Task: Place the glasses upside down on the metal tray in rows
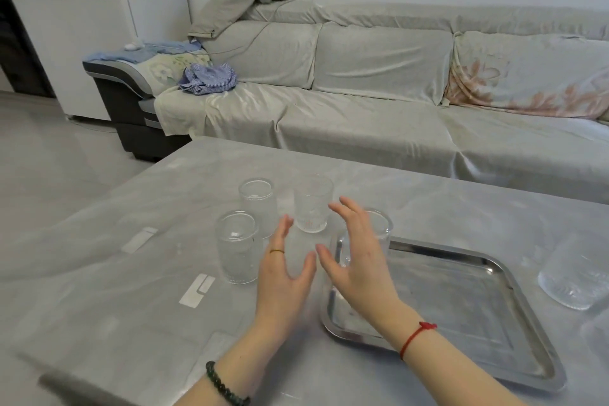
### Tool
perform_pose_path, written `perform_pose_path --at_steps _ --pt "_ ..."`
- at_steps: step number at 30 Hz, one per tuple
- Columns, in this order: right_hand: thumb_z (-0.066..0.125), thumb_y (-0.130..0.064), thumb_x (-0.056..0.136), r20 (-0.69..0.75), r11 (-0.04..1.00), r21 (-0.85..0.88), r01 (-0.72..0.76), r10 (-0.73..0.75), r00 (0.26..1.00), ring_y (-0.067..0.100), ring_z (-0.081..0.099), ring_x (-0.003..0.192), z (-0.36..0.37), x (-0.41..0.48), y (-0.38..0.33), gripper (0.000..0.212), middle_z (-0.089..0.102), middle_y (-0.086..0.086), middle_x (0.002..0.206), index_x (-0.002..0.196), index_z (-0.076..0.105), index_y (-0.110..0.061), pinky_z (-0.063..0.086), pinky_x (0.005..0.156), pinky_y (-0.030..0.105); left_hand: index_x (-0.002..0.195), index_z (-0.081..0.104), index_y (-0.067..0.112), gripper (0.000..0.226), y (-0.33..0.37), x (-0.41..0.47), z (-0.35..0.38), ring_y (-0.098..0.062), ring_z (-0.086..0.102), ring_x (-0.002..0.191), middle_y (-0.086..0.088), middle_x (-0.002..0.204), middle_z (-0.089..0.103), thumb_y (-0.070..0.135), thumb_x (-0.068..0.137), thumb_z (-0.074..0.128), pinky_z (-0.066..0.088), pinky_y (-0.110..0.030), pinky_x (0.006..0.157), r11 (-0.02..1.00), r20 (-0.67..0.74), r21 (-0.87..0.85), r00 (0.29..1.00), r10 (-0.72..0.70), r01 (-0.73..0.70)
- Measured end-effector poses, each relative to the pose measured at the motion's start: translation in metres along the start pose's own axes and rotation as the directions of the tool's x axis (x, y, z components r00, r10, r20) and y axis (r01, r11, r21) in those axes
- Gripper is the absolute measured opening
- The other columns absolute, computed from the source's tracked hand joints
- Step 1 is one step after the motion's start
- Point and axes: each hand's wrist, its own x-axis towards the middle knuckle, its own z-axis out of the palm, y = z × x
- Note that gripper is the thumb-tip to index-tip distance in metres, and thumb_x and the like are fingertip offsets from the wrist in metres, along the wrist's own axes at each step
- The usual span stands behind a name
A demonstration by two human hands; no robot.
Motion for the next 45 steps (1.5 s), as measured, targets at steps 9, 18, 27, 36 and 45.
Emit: perform_pose_path --at_steps 9,18,27,36,45 --pt "0.068 -0.021 0.076 0.348 0.871 0.201 -0.448 0.364 0.864 0.020 0.031 0.134 0.091 0.017 -0.020 0.081 0.028 0.004 0.148 0.140 0.018 -0.020 0.029 0.111 0.034 0.141 0.019 0.018 0.096 -0.040 0.037 -0.079 -0.017 0.033 0.134 0.000 0.148 0.033 0.031 0.067 0.078 0.028 -0.027 0.104 0.944 -0.071 0.084 0.947 -0.315 0.320" --pt "0.075 -0.005 0.063 0.356 0.841 0.305 -0.447 0.335 0.873 0.015 0.048 0.120 0.112 0.012 -0.021 0.080 0.052 0.002 0.128 0.130 0.033 -0.020 0.039 0.100 0.024 0.097 0.051 0.026 0.054 -0.043 0.036 -0.079 -0.014 0.062 0.084 0.006 0.090 0.065 0.033 0.055 0.084 0.045 -0.029 0.071 0.952 -0.002 0.135 0.961 -0.276 0.273" --pt "0.082 -0.018 0.045 0.128 0.830 0.431 -0.355 0.333 0.934 -0.007 0.061 0.094 0.011 -0.021 0.004 0.074 0.064 -0.028 0.100 0.108 0.049 -0.037 0.047 0.071 0.005 0.091 0.050 0.050 0.062 0.028 -0.001 -0.011 0.017 0.056 0.084 0.021 0.091 0.064 0.054 0.037 0.081 0.049 -0.011 0.069 0.989 0.168 -0.023 0.975 -0.143 0.149" --pt "0.086 -0.032 0.043 -0.097 0.852 0.266 -0.451 0.489 0.867 -0.013 0.056 0.094 -0.087 -0.049 0.064 0.071 0.064 -0.021 0.099 0.102 0.048 -0.047 0.043 0.073 0.001 0.139 0.030 0.028 0.079 0.061 -0.023 0.087 -0.002 0.037 0.129 0.010 0.140 0.044 0.038 0.072 0.071 0.034 -0.025 0.107 0.991 0.502 -0.055 0.862 -0.077 0.121" --pt "0.086 -0.021 0.051 -0.141 0.804 0.202 -0.559 0.589 0.796 0.005 0.050 0.098 -0.093 -0.043 0.107 0.082 0.051 -0.023 0.097 0.121 0.043 -0.027 0.032 0.068 0.005 0.144 0.009 0.024 0.080 0.044 -0.025 0.120 -0.004 0.020 0.138 0.008 0.154 0.020 0.040 0.082 0.059 0.021 -0.021 0.111 0.988 0.634 0.120 0.758 -0.153 0.099"
